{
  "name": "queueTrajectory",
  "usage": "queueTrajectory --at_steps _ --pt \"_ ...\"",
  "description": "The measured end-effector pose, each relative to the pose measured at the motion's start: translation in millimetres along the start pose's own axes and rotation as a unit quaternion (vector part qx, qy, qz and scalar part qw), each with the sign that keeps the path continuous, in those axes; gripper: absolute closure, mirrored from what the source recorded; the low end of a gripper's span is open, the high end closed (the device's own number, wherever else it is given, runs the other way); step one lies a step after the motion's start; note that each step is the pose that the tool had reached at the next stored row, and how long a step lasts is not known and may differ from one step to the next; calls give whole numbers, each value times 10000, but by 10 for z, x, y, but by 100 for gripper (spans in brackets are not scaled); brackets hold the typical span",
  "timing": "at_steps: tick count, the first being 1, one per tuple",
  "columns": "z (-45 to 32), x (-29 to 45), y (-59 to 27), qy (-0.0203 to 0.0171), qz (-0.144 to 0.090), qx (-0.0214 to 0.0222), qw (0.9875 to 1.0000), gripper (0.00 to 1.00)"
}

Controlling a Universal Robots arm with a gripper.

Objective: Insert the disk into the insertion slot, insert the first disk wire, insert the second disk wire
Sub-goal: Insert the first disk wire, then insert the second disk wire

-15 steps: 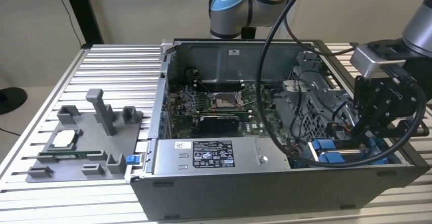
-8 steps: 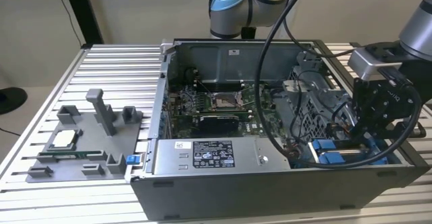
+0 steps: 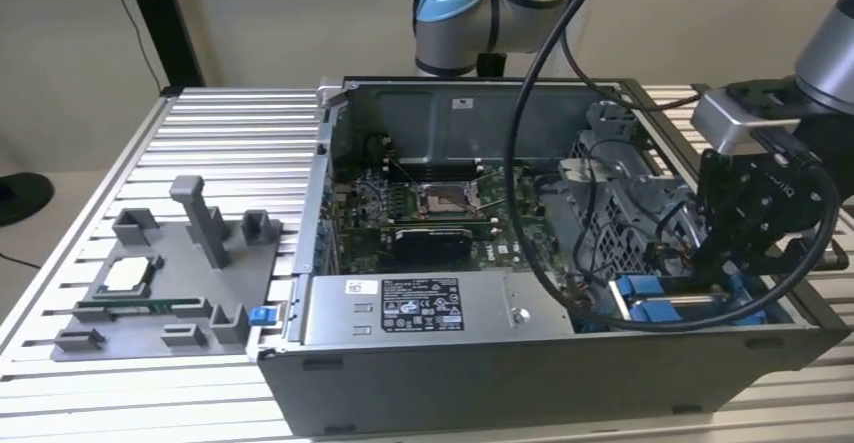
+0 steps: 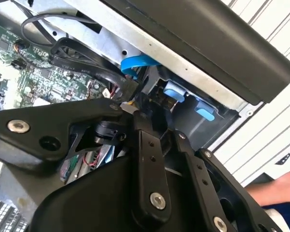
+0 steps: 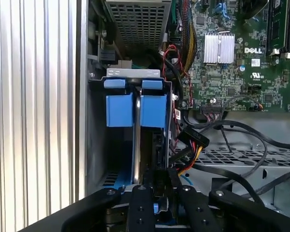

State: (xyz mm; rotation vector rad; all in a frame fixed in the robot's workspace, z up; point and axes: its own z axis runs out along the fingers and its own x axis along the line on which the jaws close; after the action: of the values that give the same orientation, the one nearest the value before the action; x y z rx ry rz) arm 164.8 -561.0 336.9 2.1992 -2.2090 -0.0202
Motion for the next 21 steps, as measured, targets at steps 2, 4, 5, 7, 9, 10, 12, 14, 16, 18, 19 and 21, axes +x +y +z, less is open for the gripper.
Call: queueTrajectory --at_steps 2,4,5,7,9,10,12,14,16,18,19,21 --pt "-94 1 3 2 0 -4 10000 100" --pt "-182 2 5 3 0 -4 10000 100" --pt "-226 2 6 2 0 -4 10000 100" --pt "-286 3 6 3 -1 -14 10000 100" --pt "-287 7 7 2 0 -21 10000 100" --pt "-289 8 7 3 0 -21 10000 100" --pt "-288 10 7 2 0 -22 10000 100" --pt "-287 11 12 1 0 -22 10000 100" --pt "-287 10 27 1 -1 -22 10000 100" --pt "-285 11 42 1 0 -22 10000 100" --pt "-283 11 47 0 0 -22 10000 100" --pt "-283 11 51 2 -1 -22 10000 100"
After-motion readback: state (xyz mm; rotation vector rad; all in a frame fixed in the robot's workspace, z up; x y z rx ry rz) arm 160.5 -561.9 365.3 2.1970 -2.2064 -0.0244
